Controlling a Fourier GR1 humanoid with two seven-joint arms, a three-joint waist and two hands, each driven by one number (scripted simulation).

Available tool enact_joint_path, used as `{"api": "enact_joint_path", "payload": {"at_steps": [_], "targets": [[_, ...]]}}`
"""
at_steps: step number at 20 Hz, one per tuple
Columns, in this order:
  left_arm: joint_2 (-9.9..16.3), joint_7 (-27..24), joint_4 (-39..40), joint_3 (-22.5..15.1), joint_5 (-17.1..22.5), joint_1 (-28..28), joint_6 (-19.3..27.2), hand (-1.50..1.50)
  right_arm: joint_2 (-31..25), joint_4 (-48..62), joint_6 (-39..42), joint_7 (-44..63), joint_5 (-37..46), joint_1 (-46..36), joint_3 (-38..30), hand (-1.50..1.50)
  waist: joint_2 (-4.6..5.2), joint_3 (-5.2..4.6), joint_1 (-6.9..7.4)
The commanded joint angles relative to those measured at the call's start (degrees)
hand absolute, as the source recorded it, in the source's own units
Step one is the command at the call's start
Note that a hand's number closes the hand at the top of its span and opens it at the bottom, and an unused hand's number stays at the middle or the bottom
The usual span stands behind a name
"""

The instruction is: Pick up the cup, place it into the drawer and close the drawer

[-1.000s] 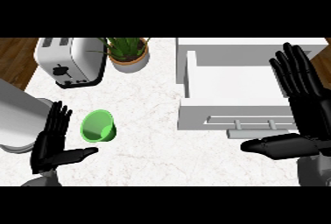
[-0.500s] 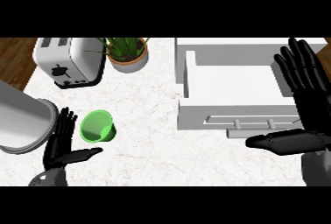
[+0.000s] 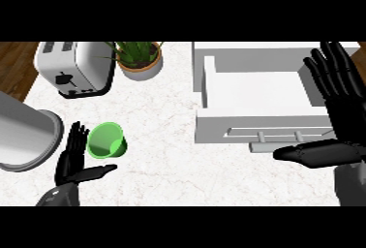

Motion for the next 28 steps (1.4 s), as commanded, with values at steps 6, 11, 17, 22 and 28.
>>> {"api": "enact_joint_path", "payload": {"at_steps": [6,11,17,22,28], "targets": [[-0.14,-5.8,8.7,0.77,-1.14,-5.33,1.32,-1.5,-2.13,-0.67,1.93,1.39,-3.08,-0.68,-2.61,-1.5,0.24,-0.11,-0.69],[-1.53,-9.71,8.72,0.1,-2.04,-4.36,0.45,-1.5,-0.72,2.28,-0.12,2.04,-0.33,-4.34,-0.28,-1.5,0.41,-0.15,-0.51],[1.31,-7.42,9.07,0.75,-1.03,-4.89,-8.61,-1.5,-1.96,1.21,1.54,0.26,-2.27,-1.55,-2.79,-1.5,0.35,-0.13,-0.69],[-2.86,-10.77,6.17,-1.21,-2.82,-6.57,-5.67,1.5,-1.24,2.07,1.13,0.1,-0.3,-1.22,-1.06,-1.5,0.35,-0.12,-0.64],[-4.66,-16.68,2.8,0.76,-3.07,-6.09,13.32,1.5,-1.18,0.93,0.51,1.04,-0.34,-2.14,-1.05,-1.5,0.25,-0.08,-0.66]]}}
